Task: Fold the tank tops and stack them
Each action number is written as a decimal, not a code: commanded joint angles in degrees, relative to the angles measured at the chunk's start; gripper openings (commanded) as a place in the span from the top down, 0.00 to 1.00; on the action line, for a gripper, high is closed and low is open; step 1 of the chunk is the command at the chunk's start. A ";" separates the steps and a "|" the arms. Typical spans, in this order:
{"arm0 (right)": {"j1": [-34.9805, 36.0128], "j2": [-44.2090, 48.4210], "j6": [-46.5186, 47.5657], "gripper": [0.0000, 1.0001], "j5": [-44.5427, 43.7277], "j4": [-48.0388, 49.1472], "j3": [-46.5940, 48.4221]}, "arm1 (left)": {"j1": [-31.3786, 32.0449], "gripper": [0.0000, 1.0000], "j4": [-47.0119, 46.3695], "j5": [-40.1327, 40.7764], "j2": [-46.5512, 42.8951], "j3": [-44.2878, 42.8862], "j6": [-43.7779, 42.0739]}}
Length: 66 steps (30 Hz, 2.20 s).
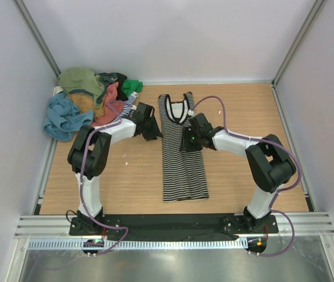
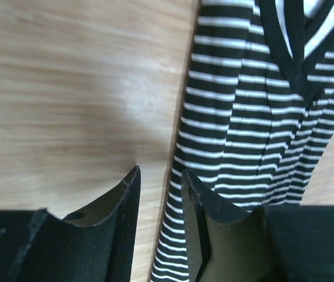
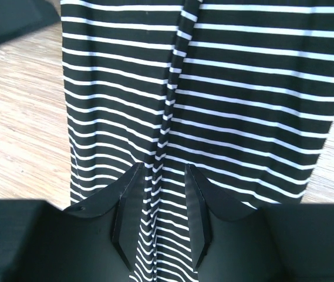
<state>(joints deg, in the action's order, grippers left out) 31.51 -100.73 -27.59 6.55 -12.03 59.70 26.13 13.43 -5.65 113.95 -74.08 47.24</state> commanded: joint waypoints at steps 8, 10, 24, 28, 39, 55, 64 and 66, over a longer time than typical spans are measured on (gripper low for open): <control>1.01 1.41 -0.71 0.61 0.40 3.25 -0.55 | -1.70 0.72 2.21 -0.86 5.49 -7.30 -2.33; 1.10 0.97 -0.71 0.64 0.66 3.33 -0.46 | -1.70 0.76 2.21 -0.42 6.19 -8.09 -2.42; 1.10 -0.87 -1.50 0.98 3.47 4.56 -0.46 | -2.40 0.83 3.70 0.55 7.95 -12.13 -3.21; 0.66 -0.70 -1.85 0.99 3.65 4.82 -0.99 | -2.75 0.77 4.15 0.90 7.43 -12.31 -3.47; -1.36 1.67 -2.29 0.99 -0.57 3.59 -2.84 | -3.10 0.64 4.15 -0.24 8.04 -14.42 -2.68; -1.36 3.53 -1.59 0.68 5.49 7.90 -4.69 | -3.19 0.62 5.20 -1.91 12.87 -21.27 -1.89; -1.01 1.50 -1.23 0.69 5.85 7.20 -3.54 | -3.19 0.83 6.96 -1.82 17.62 -27.34 -2.16; -0.92 0.53 -1.32 0.69 5.76 7.02 -3.28 | -3.10 0.84 7.05 -1.65 18.06 -27.78 -2.07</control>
<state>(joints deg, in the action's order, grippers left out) 30.26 -99.29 -29.85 11.97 -6.28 55.13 23.44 19.09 -6.90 130.93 -99.61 45.58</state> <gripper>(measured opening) 0.314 0.163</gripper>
